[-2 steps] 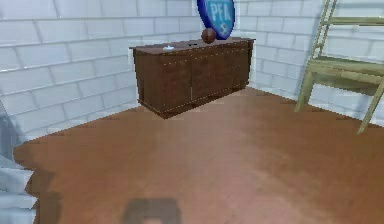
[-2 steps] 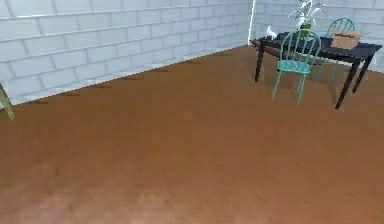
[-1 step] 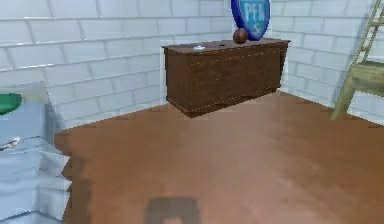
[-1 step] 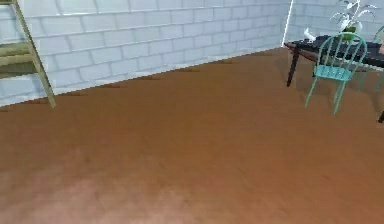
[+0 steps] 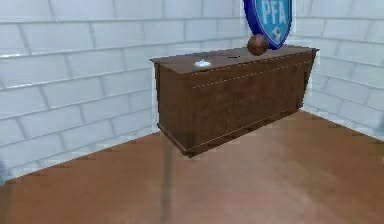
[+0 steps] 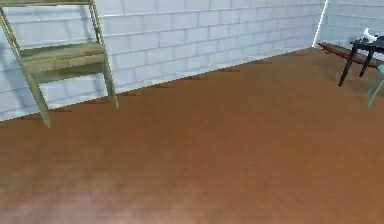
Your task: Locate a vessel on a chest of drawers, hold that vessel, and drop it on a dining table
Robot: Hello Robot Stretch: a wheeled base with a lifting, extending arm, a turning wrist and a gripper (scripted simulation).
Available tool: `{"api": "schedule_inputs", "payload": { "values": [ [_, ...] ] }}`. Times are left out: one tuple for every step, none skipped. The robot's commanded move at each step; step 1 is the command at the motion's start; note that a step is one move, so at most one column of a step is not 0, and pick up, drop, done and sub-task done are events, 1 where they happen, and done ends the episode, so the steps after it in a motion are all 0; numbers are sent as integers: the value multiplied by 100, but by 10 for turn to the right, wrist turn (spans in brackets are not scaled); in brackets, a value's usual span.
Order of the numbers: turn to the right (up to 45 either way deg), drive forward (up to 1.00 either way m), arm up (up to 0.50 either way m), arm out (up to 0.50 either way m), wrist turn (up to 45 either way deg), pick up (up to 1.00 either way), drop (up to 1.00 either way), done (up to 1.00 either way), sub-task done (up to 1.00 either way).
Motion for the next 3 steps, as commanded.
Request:
{"api": "schedule_inputs", "payload": {
  "values": [
    [-60, 0, 0, 0, 0, 0, 0, 0, 0],
    [0, 80, 0, 0, 0, 0, 0, 0, 0],
    [450, 0, 0, 0, 0, 0, 0, 0, 0]
  ]
}}
